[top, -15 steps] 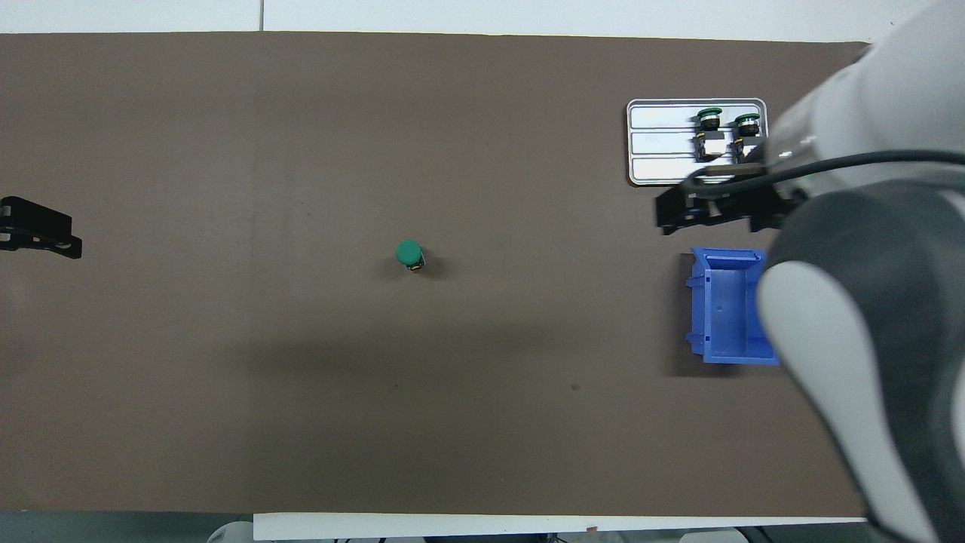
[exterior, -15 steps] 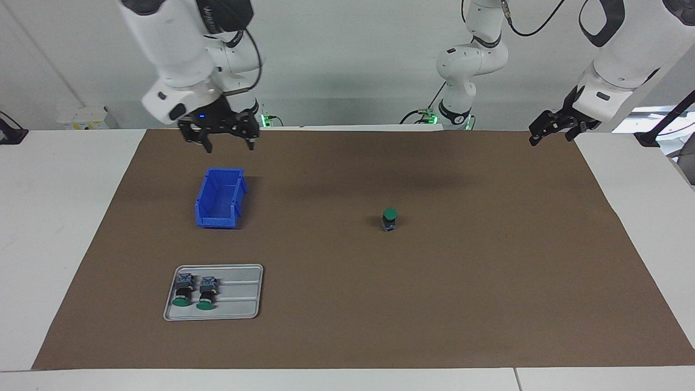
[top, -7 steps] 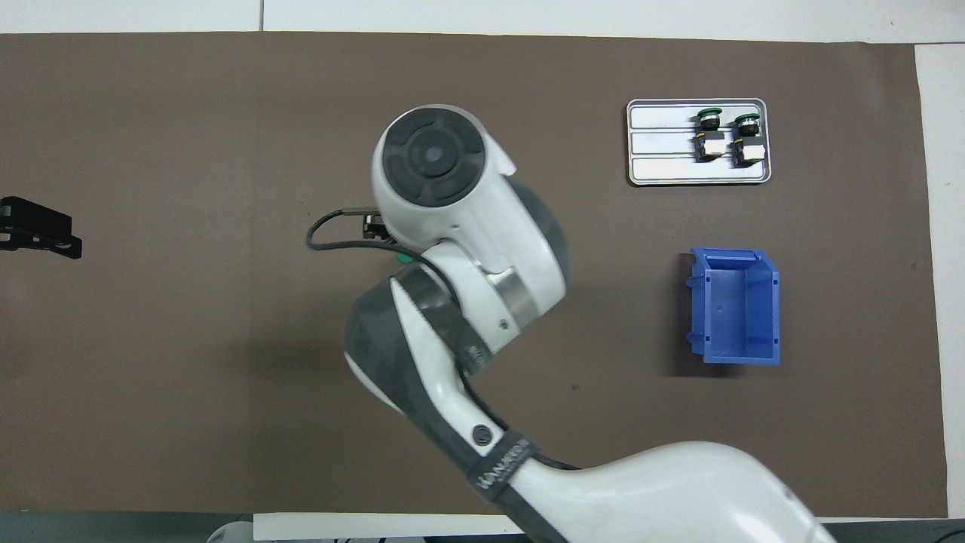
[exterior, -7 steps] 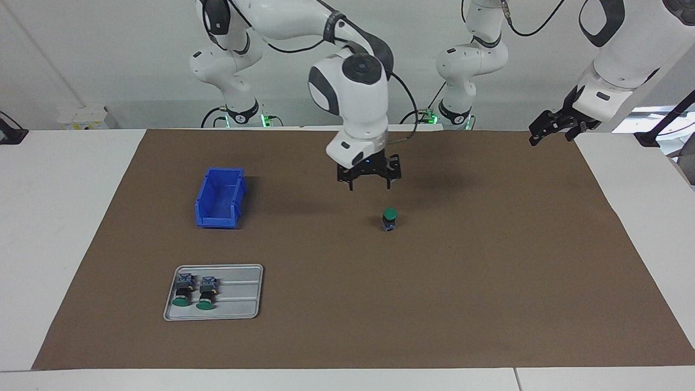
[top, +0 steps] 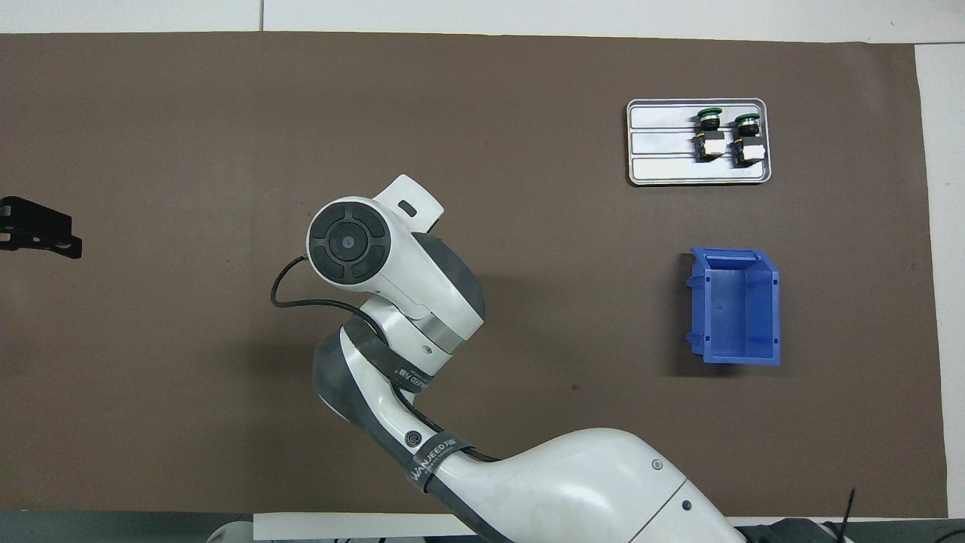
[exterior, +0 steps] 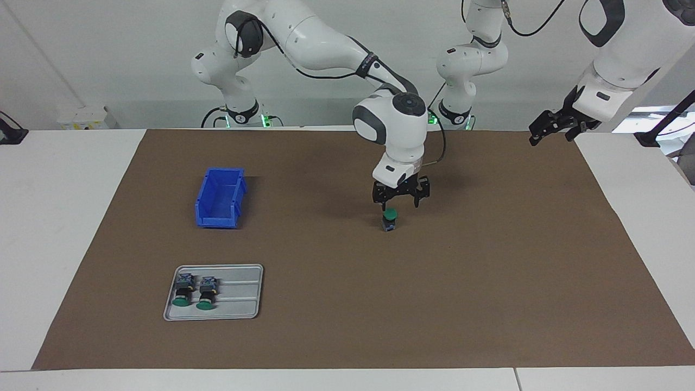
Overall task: Place and press button with both arms
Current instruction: 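Grasp the green button with the right gripper and lift it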
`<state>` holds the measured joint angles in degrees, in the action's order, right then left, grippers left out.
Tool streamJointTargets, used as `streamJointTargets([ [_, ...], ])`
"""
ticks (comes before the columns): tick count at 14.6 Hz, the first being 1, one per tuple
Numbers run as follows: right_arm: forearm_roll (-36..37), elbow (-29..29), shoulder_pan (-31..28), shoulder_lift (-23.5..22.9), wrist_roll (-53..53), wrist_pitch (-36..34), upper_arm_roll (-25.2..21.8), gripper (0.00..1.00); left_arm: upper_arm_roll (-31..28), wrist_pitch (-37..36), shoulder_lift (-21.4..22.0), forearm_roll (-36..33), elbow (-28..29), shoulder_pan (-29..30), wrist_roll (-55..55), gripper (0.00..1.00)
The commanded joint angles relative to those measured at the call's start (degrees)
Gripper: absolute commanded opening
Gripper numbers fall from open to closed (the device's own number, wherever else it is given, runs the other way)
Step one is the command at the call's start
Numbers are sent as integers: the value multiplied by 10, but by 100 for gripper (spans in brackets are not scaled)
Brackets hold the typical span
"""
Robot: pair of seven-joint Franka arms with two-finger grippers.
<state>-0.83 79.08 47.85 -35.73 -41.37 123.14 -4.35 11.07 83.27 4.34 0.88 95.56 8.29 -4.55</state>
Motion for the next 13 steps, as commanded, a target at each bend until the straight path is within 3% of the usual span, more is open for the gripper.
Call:
streamJointTargets([
  [1,14,73,-2,29,31,50,0,99,2,-8,10,-11,3,4,0,100],
  [5,16,75,-1,18,51,62,0,98,1,-2,9,-11,0,6,1,100],
  [7,16,78,-2,16,59,67,0,87,0,0,9,-11,0,6,2,100],
  [10,16,82,-6,15,95,68,0,64,0,0,9,-11,2,13,2,100],
  [11,16,82,-6,15,96,63,0,51,0,1,9,-11,2,15,2,100],
  [13,16,80,-7,15,99,59,0,11,1,0,9,-11,3,14,7,100],
])
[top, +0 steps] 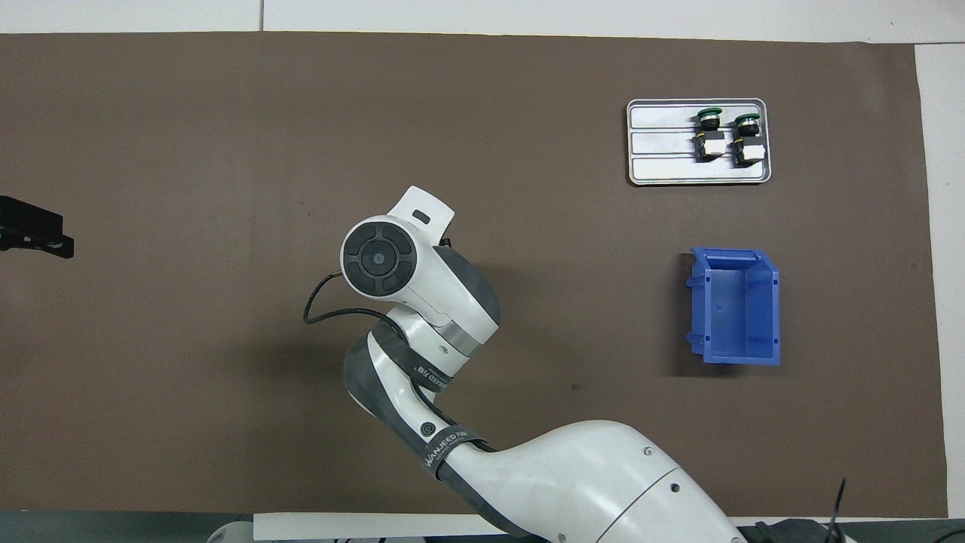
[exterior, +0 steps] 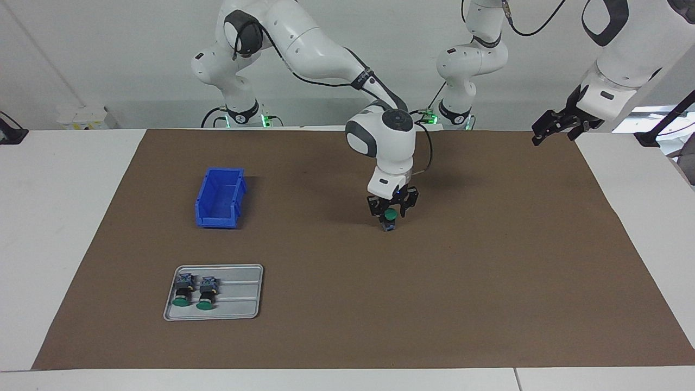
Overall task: Place and press button with both arms
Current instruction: 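Grasp the green button with the right gripper and lift it, then carry the held button toward the blue bin with the right gripper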
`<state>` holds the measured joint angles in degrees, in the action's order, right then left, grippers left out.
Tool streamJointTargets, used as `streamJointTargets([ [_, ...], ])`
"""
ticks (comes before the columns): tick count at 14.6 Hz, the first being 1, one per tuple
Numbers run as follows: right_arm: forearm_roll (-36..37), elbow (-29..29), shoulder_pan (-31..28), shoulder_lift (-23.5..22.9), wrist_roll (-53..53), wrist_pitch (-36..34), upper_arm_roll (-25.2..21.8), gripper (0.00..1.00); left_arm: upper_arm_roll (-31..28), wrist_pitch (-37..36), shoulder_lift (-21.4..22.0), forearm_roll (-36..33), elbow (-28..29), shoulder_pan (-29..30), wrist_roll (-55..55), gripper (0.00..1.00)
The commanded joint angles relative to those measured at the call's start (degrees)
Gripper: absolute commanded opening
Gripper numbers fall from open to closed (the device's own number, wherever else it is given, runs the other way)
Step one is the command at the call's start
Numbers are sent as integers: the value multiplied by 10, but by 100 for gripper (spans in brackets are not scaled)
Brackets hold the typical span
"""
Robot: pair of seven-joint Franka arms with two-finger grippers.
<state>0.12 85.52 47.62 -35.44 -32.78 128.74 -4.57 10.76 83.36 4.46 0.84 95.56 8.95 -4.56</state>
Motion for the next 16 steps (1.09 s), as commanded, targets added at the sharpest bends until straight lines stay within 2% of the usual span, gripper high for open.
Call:
streamJointTargets([
  [1,7,11,-6,13,17,-6,3,0,3,1,8,-10,2,6,6,100],
  [2,8,-4,-8,13,27,-36,2,0,-8,1,8,-10,2,-3,6,100],
  [4,10,-48,-24,20,40,-107,2,0,-83,1,8,-10,2,-80,8,100],
  [5,10,-41,-32,33,41,-116,0,0,-112,1,8,-10,1,-103,8,100],
  [6,10,-16,-52,70,47,-122,-1,0,-110,1,9,-10,2,-104,9,100],
  [8,9,90,-113,164,113,-112,0,0,-109,-1,8,-10,2,-109,7,100],
  [10,-1,203,-199,270,207,-100,2,0,-107,-1,9,-10,2,-111,8,100],
  [12,-26,287,-268,350,318,-103,1,0,-99,0,9,-10,2,-109,8,100],
  [14,-39,361,-352,410,410,-104,1,0,-99,0,9,-11,2,-105,8,100],
  [16,-54,410,-414,438,456,-103,-1,0,-100,-3,9,-14,2,-104,9,100],
])
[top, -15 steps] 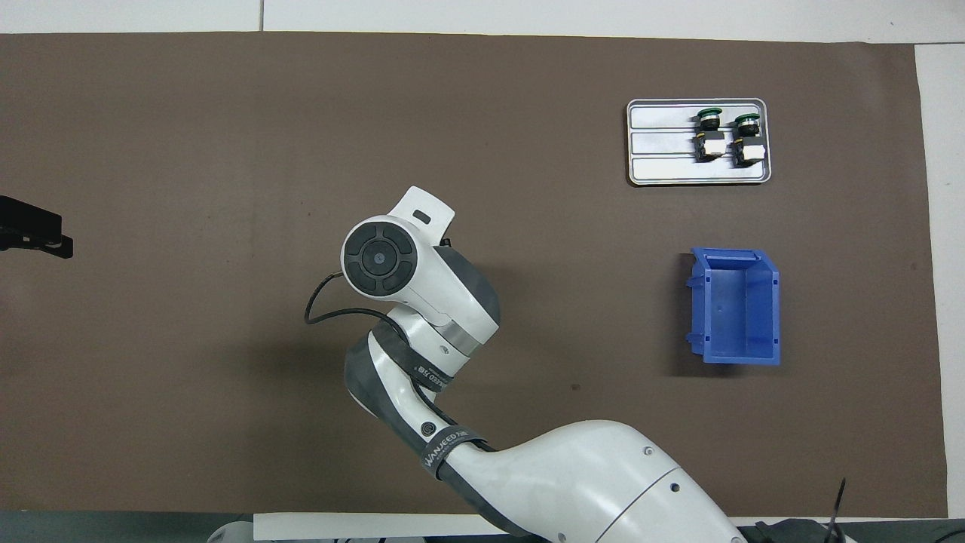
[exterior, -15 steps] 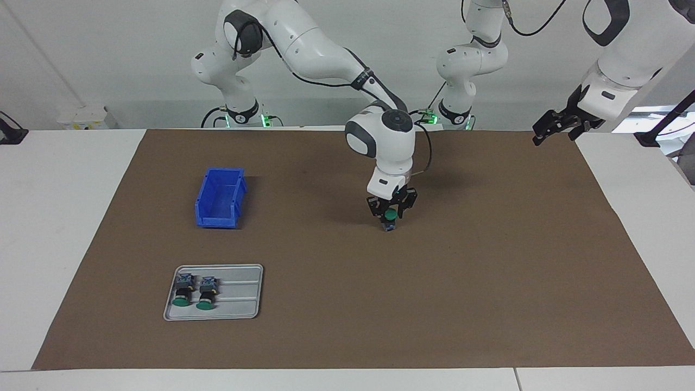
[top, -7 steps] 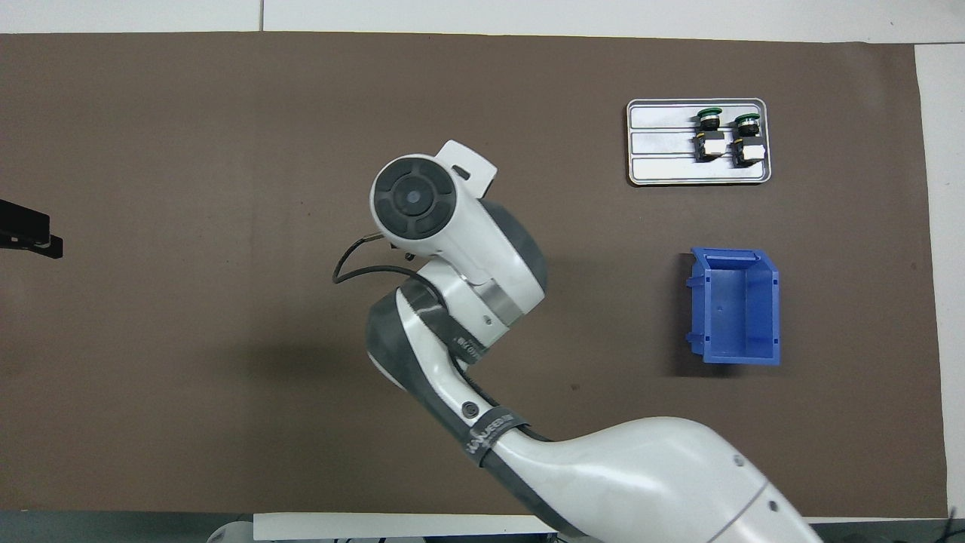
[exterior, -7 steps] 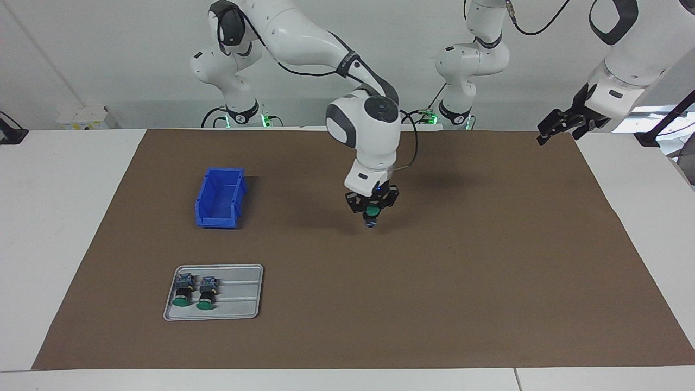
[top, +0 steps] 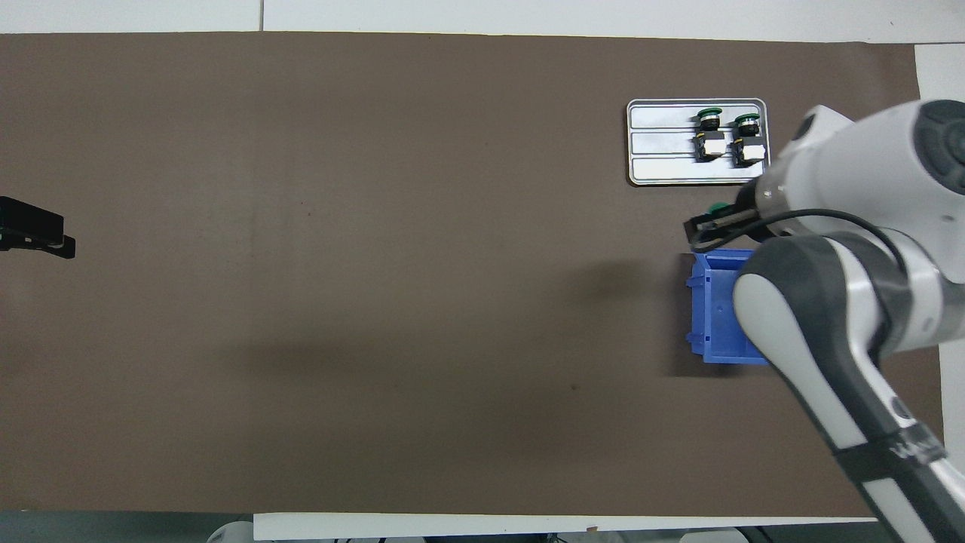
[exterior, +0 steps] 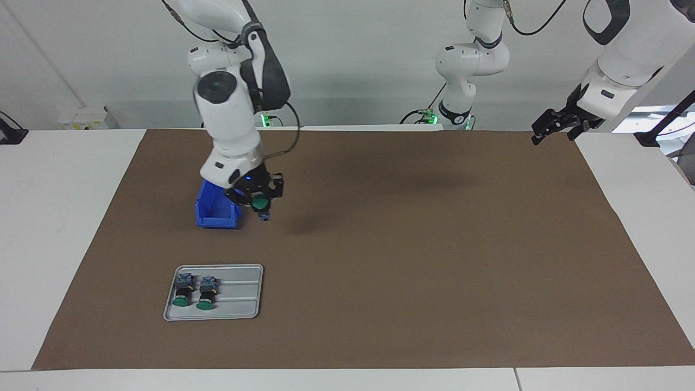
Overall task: Place and press button with both arms
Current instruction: 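Carry the held button toward the blue bin with the right gripper, then lower the held button into the blue bin with the right gripper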
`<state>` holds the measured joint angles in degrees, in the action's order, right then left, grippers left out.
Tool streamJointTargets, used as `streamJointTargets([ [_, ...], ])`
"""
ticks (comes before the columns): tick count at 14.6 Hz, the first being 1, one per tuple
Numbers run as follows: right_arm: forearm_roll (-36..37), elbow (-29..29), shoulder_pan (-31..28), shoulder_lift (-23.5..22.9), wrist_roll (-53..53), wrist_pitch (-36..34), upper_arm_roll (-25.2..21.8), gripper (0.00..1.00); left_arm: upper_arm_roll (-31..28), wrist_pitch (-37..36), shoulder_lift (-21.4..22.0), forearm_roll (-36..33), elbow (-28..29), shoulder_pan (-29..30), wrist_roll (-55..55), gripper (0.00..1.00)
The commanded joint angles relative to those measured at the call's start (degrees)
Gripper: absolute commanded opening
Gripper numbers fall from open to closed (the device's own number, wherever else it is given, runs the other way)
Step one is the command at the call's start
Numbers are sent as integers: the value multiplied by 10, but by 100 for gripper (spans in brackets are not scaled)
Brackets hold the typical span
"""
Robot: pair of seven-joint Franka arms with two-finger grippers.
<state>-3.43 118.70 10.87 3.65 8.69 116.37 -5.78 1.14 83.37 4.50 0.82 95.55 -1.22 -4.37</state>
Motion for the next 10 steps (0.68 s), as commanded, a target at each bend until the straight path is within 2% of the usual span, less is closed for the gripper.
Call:
streamJointTargets([
  [1,-18,92,-52,51,41,25,10,0,-3,-1,9,-27,4,-4,8,100],
  [5,-11,118,-68,40,-9,33,10,0,-3,0,9,-36,4,-8,16,100],
  [10,-11,151,-64,10,-14,94,10,0,-3,0,9,-36,4,-6,9,100],
])
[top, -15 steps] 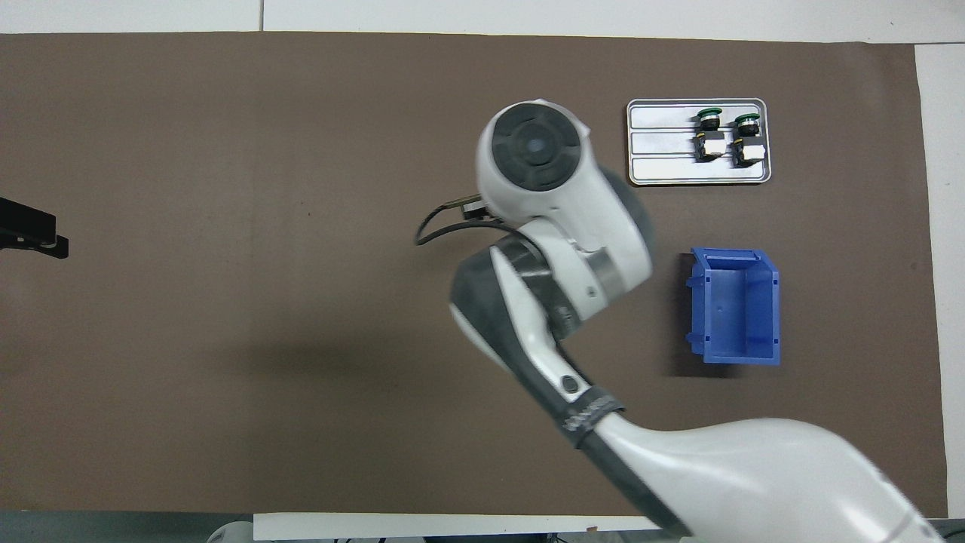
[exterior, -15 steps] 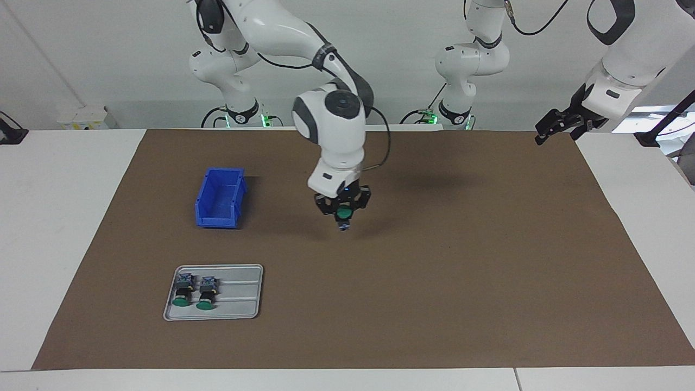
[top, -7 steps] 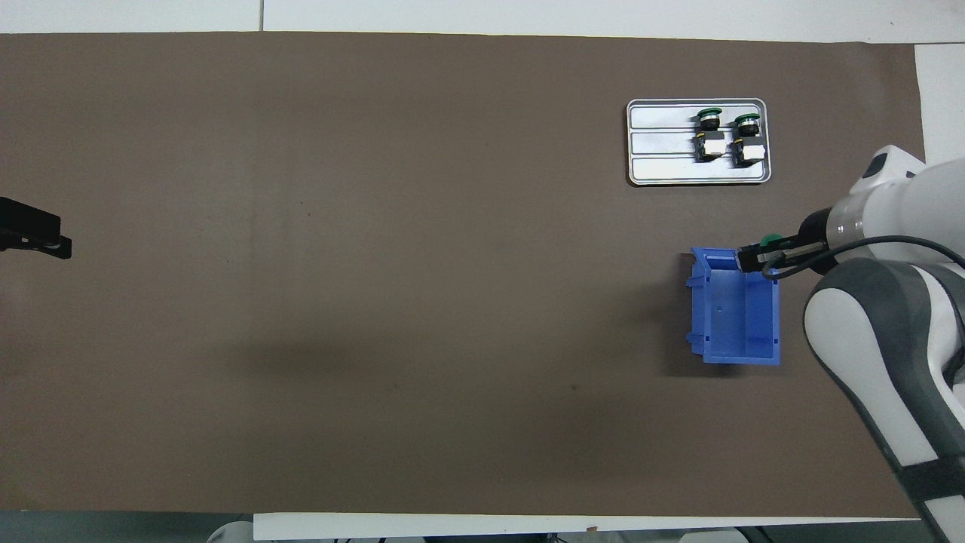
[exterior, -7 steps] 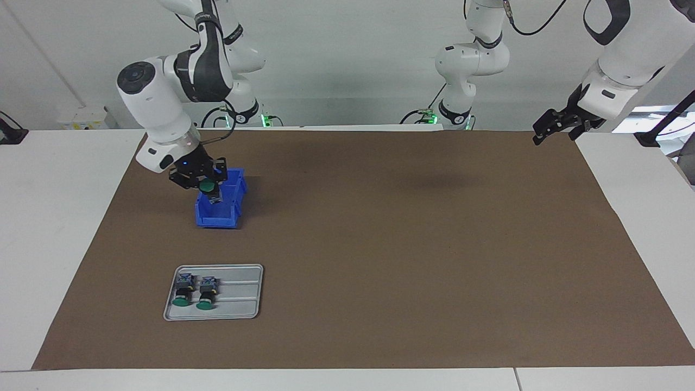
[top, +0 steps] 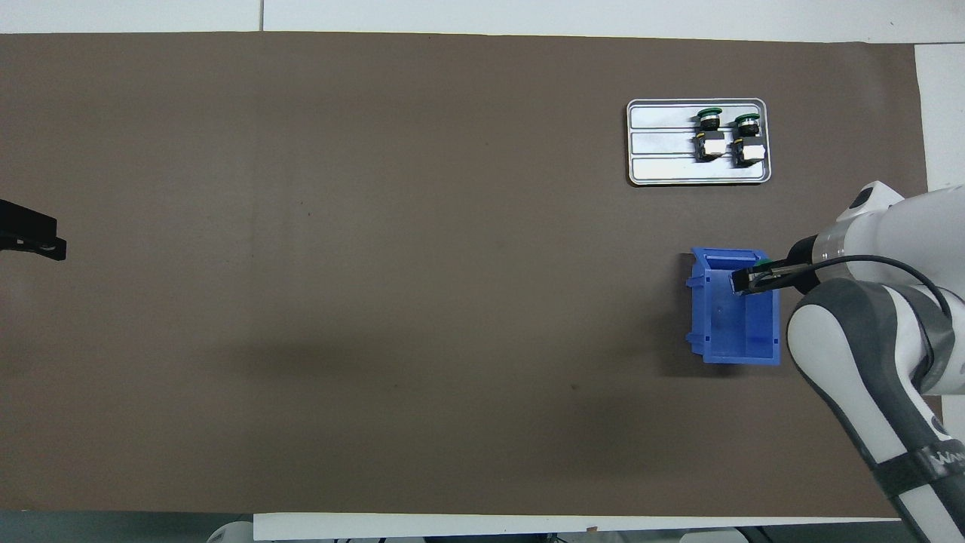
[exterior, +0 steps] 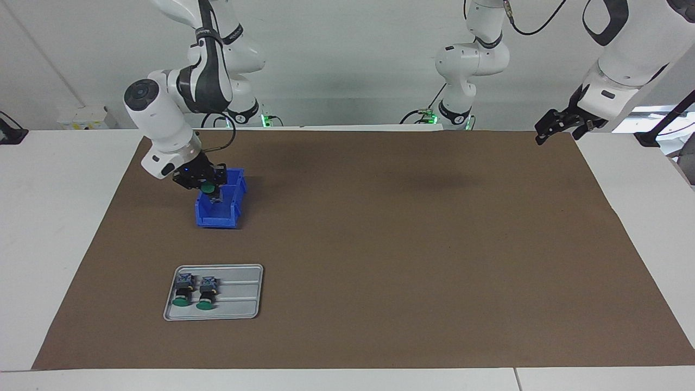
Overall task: Place and press button with both arms
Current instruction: 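Lower the held button into the blue bin with the right gripper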
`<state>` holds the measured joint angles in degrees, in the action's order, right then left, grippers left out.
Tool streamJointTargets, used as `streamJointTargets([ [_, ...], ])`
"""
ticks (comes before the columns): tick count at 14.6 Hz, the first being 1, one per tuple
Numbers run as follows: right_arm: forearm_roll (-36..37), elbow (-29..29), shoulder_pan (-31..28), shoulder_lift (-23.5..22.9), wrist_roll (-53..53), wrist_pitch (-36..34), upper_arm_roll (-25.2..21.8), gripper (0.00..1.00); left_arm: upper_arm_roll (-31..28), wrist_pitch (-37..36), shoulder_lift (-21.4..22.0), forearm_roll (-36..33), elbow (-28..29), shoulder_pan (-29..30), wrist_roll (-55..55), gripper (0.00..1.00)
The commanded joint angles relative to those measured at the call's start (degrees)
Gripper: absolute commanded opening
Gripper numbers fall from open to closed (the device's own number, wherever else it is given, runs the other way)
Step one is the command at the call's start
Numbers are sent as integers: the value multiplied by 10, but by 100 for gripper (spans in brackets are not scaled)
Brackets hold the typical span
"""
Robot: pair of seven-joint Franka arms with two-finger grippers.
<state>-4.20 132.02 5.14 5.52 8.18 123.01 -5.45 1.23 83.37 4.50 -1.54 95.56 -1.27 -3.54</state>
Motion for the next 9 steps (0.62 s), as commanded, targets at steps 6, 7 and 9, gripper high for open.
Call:
streamJointTargets([
  [6,1,47,-1,-23,-11,77,7,18,-8,-1,9,-13,4,-1,0,100],
  [7,2,47,-2,-24,-11,75,7,26,-8,-1,9,-13,4,-1,0,100],
  [9,11,46,-1,-24,-11,73,7,46,-8,-1,9,-13,4,-1,0,100],
])
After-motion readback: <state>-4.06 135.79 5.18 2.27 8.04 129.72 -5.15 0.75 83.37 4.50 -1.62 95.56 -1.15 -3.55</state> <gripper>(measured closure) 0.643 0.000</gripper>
